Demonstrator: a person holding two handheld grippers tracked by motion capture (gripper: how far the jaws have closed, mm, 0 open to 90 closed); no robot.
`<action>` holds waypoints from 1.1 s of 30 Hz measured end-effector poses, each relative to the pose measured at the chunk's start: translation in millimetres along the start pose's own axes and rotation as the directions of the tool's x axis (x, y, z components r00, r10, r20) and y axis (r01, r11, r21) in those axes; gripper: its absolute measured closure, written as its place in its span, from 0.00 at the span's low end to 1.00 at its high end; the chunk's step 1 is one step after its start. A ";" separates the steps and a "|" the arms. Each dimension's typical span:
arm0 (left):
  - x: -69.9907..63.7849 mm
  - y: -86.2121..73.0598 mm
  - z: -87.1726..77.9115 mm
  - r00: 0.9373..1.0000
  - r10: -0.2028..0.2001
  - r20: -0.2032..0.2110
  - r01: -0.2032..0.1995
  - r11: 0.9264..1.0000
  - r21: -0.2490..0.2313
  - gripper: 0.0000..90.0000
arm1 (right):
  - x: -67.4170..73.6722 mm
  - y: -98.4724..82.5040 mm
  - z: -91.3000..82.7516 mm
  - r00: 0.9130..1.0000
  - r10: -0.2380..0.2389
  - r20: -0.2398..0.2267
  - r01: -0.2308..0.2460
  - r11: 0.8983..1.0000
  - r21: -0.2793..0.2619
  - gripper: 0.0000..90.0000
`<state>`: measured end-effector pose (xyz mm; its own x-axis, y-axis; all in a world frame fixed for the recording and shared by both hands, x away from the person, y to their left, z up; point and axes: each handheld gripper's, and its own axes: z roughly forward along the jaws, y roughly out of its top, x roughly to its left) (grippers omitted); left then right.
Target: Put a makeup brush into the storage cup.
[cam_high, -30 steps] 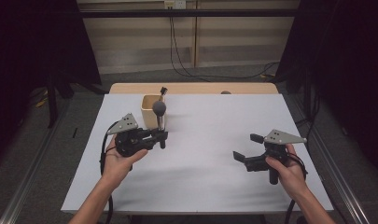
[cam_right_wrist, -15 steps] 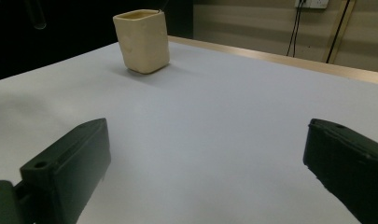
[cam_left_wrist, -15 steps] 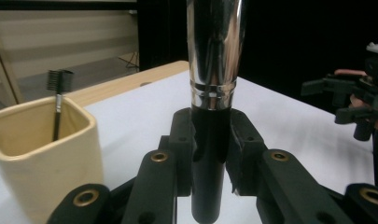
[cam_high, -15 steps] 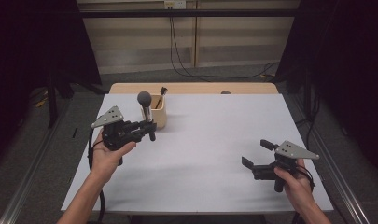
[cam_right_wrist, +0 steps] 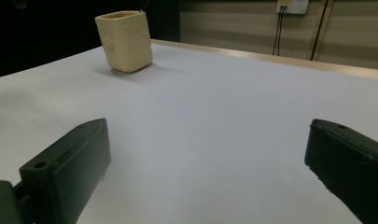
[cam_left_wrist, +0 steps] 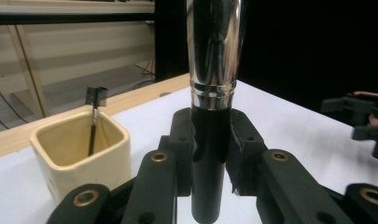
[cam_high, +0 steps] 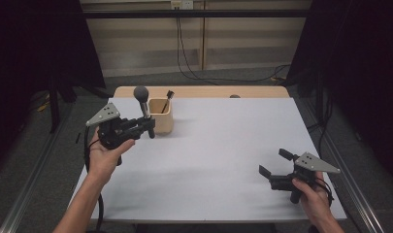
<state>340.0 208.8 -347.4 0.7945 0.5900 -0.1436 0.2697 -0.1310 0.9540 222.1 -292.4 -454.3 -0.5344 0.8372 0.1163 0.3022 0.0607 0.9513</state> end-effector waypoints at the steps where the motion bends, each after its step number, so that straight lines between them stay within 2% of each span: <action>1: 0.9 1.7 0.7 1.000 -0.001 -0.006 0.001 1.000 -0.001 0.83 | -0.3 0.3 -0.7 1.000 0.005 -0.009 -0.005 1.000 -0.001 0.00; 3: 3.3 5.7 2.1 1.000 0.003 -0.015 -0.003 1.000 -0.003 0.83 | 0.1 0.6 -2.5 1.000 0.011 -0.020 -0.011 1.000 -0.022 0.00; 5: 4.9 9.3 3.9 1.000 0.002 -0.020 -0.002 1.000 -0.009 0.83 | -0.2 0.7 -4.1 0.999 -0.016 -0.037 0.014 0.999 -0.039 0.00; 7: 6.7 13.1 6.3 1.000 0.003 -0.022 -0.003 1.000 -0.013 0.83 | 1.3 0.4 -4.6 0.999 -0.029 -0.012 0.029 0.998 -0.053 0.00; 10: 10.3 17.9 10.9 0.999 0.006 -0.038 -0.007 1.000 -0.013 0.83 | 2.0 -1.8 -4.9 0.999 -0.052 0.001 0.052 0.997 -0.064 0.00; 13: 15.2 21.1 14.8 0.999 0.000 -0.045 -0.001 1.000 -0.016 0.83 | 1.2 -2.3 -4.4 1.000 -0.024 -0.001 0.024 0.998 -0.054 0.00; 15: 20.0 23.3 17.8 0.999 -0.003 -0.053 0.002 1.000 -0.015 0.83 | 0.5 -2.6 -4.6 0.999 -0.032 0.007 0.032 0.998 -0.054 0.00; 18: 23.1 26.4 21.2 0.998 -0.009 -0.068 0.007 1.000 -0.019 0.83 | 0.7 -3.0 -4.7 1.000 -0.019 0.009 0.020 0.999 -0.048 0.00; 20: 23.8 29.2 22.9 0.997 0.004 -0.079 -0.006 1.000 -0.017 0.83 | 0.2 -3.8 -4.6 0.999 -0.030 0.012 0.030 0.999 -0.040 0.00; 27: 33.7 39.6 29.1 0.994 0.000 -0.107 -0.005 0.999 -0.039 0.83 | -0.3 -3.8 -4.3 1.000 -0.007 0.008 0.007 1.000 -0.029 0.00; 29: 37.9 39.7 33.7 0.992 0.008 -0.124 -0.012 0.999 -0.030 0.83 | -0.4 -3.6 -4.6 1.000 -0.011 0.013 0.012 0.999 -0.031 0.00; 32: 43.8 37.1 41.4 0.990 -0.008 -0.140 0.004 1.000 -0.027 0.83 | -0.6 -3.5 -4.5 1.000 -0.006 0.009 0.007 0.999 -0.032 0.00; 33: 45.8 36.3 43.7 0.989 -0.003 -0.145 -0.001 1.000 -0.022 0.83 | -0.6 -3.5 -4.5 1.000 -0.007 0.008 0.007 0.999 -0.032 0.00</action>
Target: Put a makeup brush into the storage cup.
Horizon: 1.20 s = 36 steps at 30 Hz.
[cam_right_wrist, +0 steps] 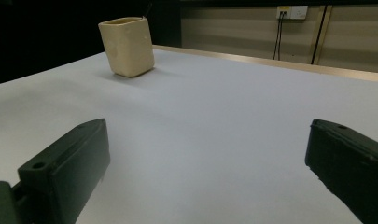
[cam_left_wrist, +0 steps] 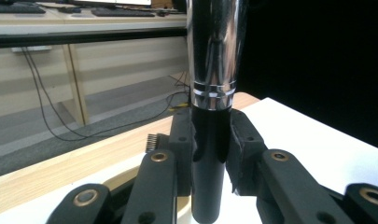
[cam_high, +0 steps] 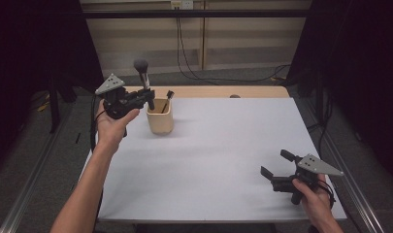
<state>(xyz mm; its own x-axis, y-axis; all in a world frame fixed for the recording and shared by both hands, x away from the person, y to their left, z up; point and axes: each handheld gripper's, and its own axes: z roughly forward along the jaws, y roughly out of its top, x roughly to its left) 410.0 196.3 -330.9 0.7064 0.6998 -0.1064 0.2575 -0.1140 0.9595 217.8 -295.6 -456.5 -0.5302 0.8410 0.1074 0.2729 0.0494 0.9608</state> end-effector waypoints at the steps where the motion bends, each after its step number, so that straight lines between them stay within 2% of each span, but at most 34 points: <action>1: 1.0 -1.0 2.6 1.000 -0.002 -0.004 0.002 1.000 0.003 0.83 | -0.1 0.0 0.0 1.000 -0.002 0.000 0.002 1.000 0.002 0.00; 7: 5.4 -5.6 15.2 1.000 -0.015 -0.011 0.015 1.000 0.001 0.83 | -0.5 0.2 -0.8 1.000 0.000 0.002 0.000 1.000 0.002 0.00; 11: 9.2 -7.7 23.8 0.998 0.022 -0.050 -0.021 1.000 0.022 0.83 | 0.1 0.4 -1.3 1.000 0.006 0.004 -0.006 1.000 -0.001 0.00; 13: 12.8 -10.6 28.2 0.999 0.000 -0.051 0.001 1.000 0.028 0.83 | 0.3 0.5 -1.4 1.000 0.006 0.001 -0.006 1.000 0.001 0.00; 15: 14.7 -12.4 31.2 0.998 0.012 -0.061 -0.010 1.000 0.028 0.83 | 0.5 0.3 -1.3 1.000 0.008 0.000 -0.008 1.000 0.002 0.00; 18: 18.0 -14.9 35.7 0.998 0.009 -0.066 -0.008 1.000 0.017 0.83 | 0.2 0.1 -1.2 1.000 0.008 0.001 -0.008 1.000 0.004 0.00; 26: 23.4 -26.5 48.5 0.998 -0.020 -0.066 0.021 0.999 0.024 0.83 | 2.5 -0.2 -1.8 1.000 0.002 -0.008 -0.002 1.000 0.003 0.00; 30: 23.7 -31.4 53.3 0.998 -0.025 -0.062 0.027 0.999 0.028 0.83 | 2.1 -0.3 -2.0 1.000 0.002 -0.007 -0.002 1.000 0.004 0.00; 33: 24.0 -33.7 55.8 0.998 -0.008 -0.062 0.011 0.999 0.043 0.83 | 1.7 -0.9 -2.1 1.000 0.000 -0.008 0.000 1.000 0.008 0.00; 36: 24.8 -36.3 57.6 0.998 -0.022 -0.064 0.025 0.999 0.043 0.83 | 1.5 -1.0 -1.8 1.000 -0.002 -0.009 0.002 1.000 0.009 0.00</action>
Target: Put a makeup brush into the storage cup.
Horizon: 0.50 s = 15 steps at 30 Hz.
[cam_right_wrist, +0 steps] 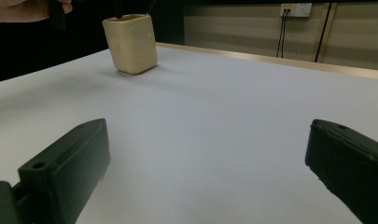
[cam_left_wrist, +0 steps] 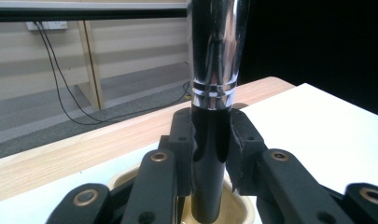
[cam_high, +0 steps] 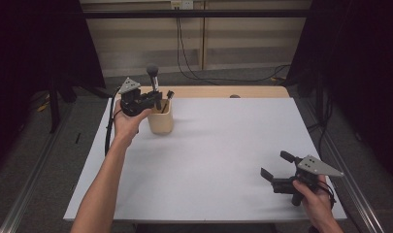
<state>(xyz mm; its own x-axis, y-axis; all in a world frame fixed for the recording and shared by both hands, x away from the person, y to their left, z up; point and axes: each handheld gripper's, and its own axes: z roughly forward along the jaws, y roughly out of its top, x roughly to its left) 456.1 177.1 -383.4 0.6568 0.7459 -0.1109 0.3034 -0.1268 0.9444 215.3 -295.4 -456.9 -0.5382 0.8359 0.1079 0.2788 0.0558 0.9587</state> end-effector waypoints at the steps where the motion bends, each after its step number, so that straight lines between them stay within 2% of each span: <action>1: 0.4 -0.9 0.6 1.000 -0.002 -0.001 0.002 1.000 0.001 0.83 | 0.1 -0.1 0.1 1.000 -0.001 0.001 0.001 1.000 0.001 0.00; 6: 3.3 -7.9 3.5 1.000 -0.010 0.007 0.009 1.000 0.015 0.83 | 1.0 -0.2 0.3 1.000 0.003 -0.005 -0.003 1.000 0.004 0.00; 7: 4.4 -10.0 4.2 1.000 0.000 0.008 -0.001 1.000 0.023 0.83 | 1.1 -0.1 0.6 1.000 0.004 -0.004 -0.004 1.000 0.003 0.00; 15: 9.3 -20.4 5.1 1.000 -0.018 -0.007 0.018 0.999 0.035 0.83 | 0.1 -0.8 1.1 1.000 0.002 -0.007 -0.002 1.000 0.009 0.00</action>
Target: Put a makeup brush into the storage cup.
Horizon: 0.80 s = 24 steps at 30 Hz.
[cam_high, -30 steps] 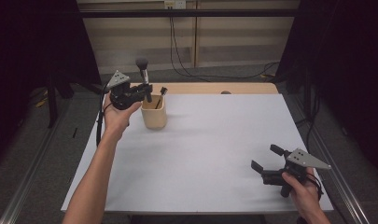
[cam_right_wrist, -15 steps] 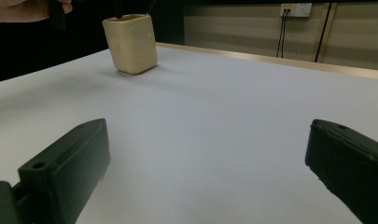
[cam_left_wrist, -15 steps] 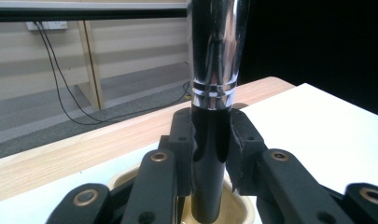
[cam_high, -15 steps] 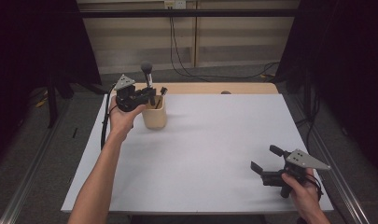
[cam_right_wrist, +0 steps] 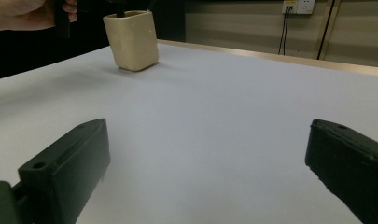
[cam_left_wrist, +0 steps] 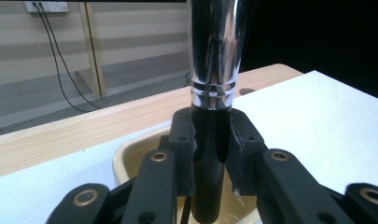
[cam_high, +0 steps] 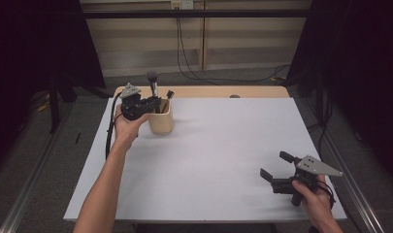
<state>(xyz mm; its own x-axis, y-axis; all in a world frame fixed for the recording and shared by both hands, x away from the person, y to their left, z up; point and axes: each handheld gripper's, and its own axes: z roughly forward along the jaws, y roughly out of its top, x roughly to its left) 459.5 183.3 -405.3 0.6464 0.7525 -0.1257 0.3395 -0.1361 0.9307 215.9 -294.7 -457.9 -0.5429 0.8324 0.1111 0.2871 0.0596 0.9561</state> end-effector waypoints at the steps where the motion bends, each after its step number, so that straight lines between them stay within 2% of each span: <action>1: 0.3 -0.7 -0.1 1.000 0.000 0.001 0.000 1.000 0.001 0.83 | 0.0 0.1 0.0 1.000 0.002 0.001 -0.002 1.000 -0.001 0.00; 14: 1.6 -11.5 -0.2 1.000 -0.005 -0.007 0.005 1.000 0.018 0.83 | 0.3 -0.1 0.1 1.000 0.002 0.003 -0.002 1.000 -0.001 0.00; 24: 0.5 -16.2 0.7 1.000 0.008 -0.015 -0.007 0.999 0.041 0.83 | 0.2 -0.5 0.1 1.000 -0.003 0.001 0.003 1.000 0.000 0.00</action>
<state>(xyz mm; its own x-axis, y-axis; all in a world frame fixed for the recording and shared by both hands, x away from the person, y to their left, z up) 454.9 185.5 -420.6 0.6391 0.7608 -0.1132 0.3623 -0.1679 0.9168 215.7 -294.5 -458.4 -0.5428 0.8329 0.1083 0.2857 0.0618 0.9563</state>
